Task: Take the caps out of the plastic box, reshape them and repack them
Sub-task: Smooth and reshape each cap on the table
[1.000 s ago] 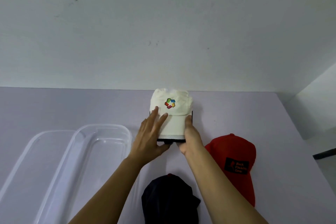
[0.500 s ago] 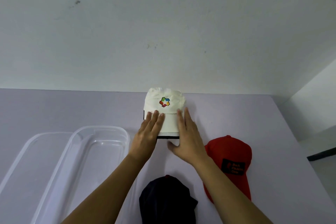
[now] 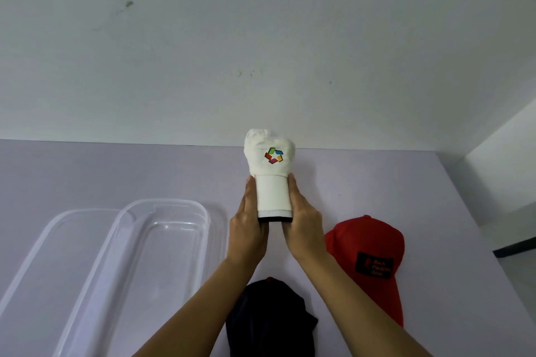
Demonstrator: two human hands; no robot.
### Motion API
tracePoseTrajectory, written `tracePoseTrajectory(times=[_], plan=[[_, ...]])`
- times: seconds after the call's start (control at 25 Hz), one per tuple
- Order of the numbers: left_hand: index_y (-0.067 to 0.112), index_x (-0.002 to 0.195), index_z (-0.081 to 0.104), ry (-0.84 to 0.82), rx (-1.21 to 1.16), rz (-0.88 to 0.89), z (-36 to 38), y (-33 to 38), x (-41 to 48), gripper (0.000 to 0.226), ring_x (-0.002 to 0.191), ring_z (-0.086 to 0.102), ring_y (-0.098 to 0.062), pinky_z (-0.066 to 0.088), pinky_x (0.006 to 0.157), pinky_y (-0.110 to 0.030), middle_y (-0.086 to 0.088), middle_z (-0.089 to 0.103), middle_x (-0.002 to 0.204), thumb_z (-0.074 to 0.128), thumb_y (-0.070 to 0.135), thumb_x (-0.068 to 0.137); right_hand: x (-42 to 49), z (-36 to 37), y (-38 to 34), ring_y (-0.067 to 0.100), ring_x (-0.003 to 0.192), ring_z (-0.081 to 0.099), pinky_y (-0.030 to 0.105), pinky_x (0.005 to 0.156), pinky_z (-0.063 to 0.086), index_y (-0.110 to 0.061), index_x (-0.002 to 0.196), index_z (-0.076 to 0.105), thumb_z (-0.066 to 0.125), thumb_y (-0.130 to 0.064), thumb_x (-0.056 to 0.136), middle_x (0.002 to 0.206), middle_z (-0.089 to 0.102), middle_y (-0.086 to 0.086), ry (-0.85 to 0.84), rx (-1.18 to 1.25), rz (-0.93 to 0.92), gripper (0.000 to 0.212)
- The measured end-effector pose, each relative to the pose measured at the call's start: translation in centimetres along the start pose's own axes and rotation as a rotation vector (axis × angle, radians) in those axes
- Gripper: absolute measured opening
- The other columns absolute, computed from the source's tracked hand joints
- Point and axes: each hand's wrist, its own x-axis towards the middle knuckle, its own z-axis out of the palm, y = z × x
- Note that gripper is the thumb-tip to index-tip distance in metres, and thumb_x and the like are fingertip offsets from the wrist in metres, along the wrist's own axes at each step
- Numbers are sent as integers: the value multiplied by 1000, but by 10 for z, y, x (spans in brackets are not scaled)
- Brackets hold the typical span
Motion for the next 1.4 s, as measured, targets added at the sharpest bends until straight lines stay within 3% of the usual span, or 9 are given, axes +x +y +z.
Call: tracePoseTrajectory(times=[0.12, 0.24, 0.44, 0.56, 0.68, 0.8, 0.88, 1.12, 1.4], plan=[[7, 144, 28, 23, -126, -14, -3, 9, -3, 59, 112, 62, -30, 52, 89, -32, -15, 54, 136, 49, 25, 91, -2, -5, -5, 32, 90, 69, 41, 74, 57, -2, 138, 34, 69, -14, 76, 113, 66, 21, 36, 65, -31, 72], [10, 147, 21, -67, -2, -2, -5, -2, -4, 65, 101, 64, -36, 49, 76, -28, -15, 52, 138, 50, 15, 90, 0, -7, 8, 41, 109, 61, 48, 80, 55, -4, 138, 25, 77, 2, 68, 131, 53, 26, 11, -104, -114, 88], [8, 147, 25, -32, -86, -68, 0, 6, -8, 63, 104, 65, -32, 49, 82, -29, -14, 57, 133, 43, 33, 91, -5, -1, -16, 32, 103, 63, 45, 87, 54, -8, 144, 28, 63, -3, 82, 119, 62, 19, -51, 167, 210, 71], [17, 147, 20, -52, -175, -120, -4, 1, -11, 62, 107, 63, -28, 48, 83, -27, -11, 56, 134, 43, 28, 91, -10, -1, -20, 25, 103, 62, 37, 90, 52, -13, 142, 34, 60, -4, 83, 120, 62, 12, -93, 285, 219, 65], [9, 149, 14, -235, 12, -52, -5, -22, -13, 64, 105, 62, -36, 49, 80, -31, -19, 49, 139, 42, 19, 92, -14, 3, 3, 27, 117, 54, 39, 99, 47, -12, 146, 20, 59, -9, 88, 142, 42, 13, -270, 65, 140, 70], [10, 149, -8, -535, 255, 2, 2, -53, -17, 76, 124, 48, -43, 46, 96, -46, -23, 17, 155, 44, 20, 95, -25, 11, 26, 29, 121, 50, 35, 97, 45, -13, 147, -8, 48, -8, 92, 156, 6, 13, -517, -130, 160, 79], [12, 147, -17, -663, 331, -62, 7, -62, -17, 75, 132, 39, -41, 39, 102, -44, -21, 2, 158, 39, 20, 98, -32, 18, 37, 30, 123, 47, 35, 93, 45, -15, 144, -20, 43, -7, 94, 157, -8, 14, -594, -158, 166, 80], [24, 139, -30, -740, 329, -161, 22, -77, -35, 78, 145, 14, -33, 29, 112, -45, -15, -16, 157, 36, 17, 98, -47, 39, 61, 25, 145, -2, 34, 113, 24, -18, 132, -35, 38, 0, 93, 152, -29, 13, -696, -152, 168, 85], [22, 137, -30, -793, 335, -115, 20, -84, -43, 89, 146, -9, -32, 16, 119, -47, -17, -19, 157, 47, 24, 93, -53, 39, 72, 24, 145, -8, 39, 111, 32, -21, 133, -35, 45, -14, 92, 152, -30, 11, -774, -179, 163, 90]])
